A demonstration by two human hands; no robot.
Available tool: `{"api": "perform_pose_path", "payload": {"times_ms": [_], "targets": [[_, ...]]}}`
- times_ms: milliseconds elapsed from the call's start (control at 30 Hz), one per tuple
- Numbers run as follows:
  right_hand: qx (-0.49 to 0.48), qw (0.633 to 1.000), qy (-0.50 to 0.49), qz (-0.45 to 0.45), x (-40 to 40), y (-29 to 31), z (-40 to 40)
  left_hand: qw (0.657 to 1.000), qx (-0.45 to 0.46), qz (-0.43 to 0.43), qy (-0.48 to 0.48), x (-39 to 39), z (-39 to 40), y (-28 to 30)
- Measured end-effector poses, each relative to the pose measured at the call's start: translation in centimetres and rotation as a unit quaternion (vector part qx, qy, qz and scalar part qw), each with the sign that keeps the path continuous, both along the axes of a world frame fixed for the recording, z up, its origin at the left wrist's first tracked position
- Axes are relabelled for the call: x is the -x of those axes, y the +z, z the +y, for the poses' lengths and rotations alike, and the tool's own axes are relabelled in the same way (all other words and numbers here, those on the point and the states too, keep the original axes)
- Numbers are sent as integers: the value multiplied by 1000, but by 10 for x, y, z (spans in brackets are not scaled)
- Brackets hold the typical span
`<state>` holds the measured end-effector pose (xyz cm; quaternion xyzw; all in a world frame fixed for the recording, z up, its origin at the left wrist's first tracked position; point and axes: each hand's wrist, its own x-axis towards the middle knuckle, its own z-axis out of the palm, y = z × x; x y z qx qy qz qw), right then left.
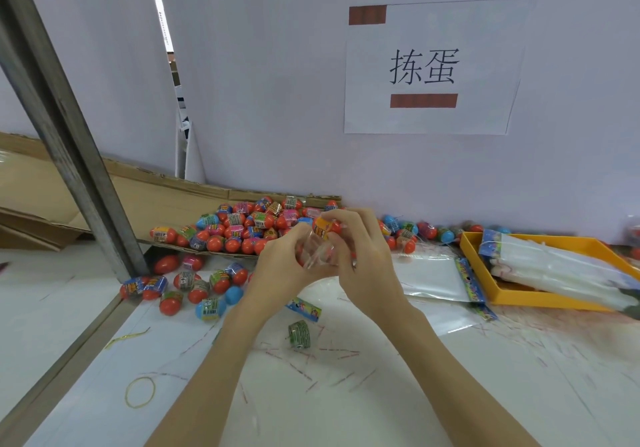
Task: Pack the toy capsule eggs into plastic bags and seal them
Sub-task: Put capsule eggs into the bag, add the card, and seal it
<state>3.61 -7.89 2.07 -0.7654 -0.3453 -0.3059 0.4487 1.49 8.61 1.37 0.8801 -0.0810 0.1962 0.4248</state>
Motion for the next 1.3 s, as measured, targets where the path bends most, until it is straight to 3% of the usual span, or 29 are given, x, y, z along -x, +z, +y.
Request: {"api": "perform_pose_path", "payload": {"times_ms": [200, 333, 500, 633, 933, 1133, 1233, 1300], "targets": [[32, 999, -20, 31, -1, 0, -1, 1000, -18, -24, 10, 0, 4, -2], [8, 994, -2, 113, -2, 2, 0, 994, -82, -42, 63, 1, 4, -2], [-22, 980, 47, 191, -6, 1, -5, 998, 40, -35, 33, 2, 5, 0], [-39, 969, 90, 228, -8, 0, -8, 997, 72, -12, 16, 2, 4, 3], [26, 972, 82, 219, -10, -1, -10, 996, 92, -15, 3, -1, 9, 0], [138, 942, 135, 273, -6, -2, -5, 997, 76, -27, 8, -1, 10, -1], [76, 955, 96, 271, -8, -2, -5, 976, 209, 53, 19, 0, 7, 6], [-37, 956, 87, 278, -11, -1, -9, 925, 350, 147, 17, -1, 10, 13]]}}
